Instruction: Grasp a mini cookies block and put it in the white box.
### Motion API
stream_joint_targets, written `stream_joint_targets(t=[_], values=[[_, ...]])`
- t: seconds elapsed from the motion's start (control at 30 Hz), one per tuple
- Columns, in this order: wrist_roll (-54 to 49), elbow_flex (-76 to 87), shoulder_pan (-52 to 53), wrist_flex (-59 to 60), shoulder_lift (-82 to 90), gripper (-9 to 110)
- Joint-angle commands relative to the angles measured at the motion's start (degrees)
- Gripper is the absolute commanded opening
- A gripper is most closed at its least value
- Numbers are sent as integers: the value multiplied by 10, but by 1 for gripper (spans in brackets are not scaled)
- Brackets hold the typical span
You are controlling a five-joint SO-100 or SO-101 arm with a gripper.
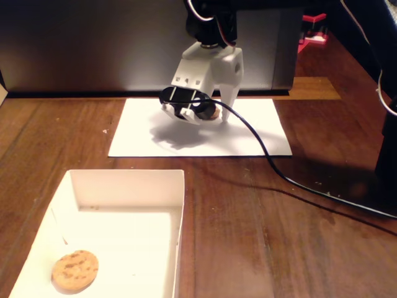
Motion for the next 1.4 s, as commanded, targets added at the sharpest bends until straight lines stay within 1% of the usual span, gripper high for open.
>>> stream_joint_targets(t=[0.0, 0.17, 0.3, 0.53, 0.87, 1.37], values=[[2, -49, 4, -4, 14, 35], [4, -50, 9, -4, 14, 32], [7, -52, 13, -4, 22, 24], [10, -53, 17, -5, 37, 16], [-2, -53, 21, -3, 67, 16], [-29, -55, -5, 13, 204, 16]])
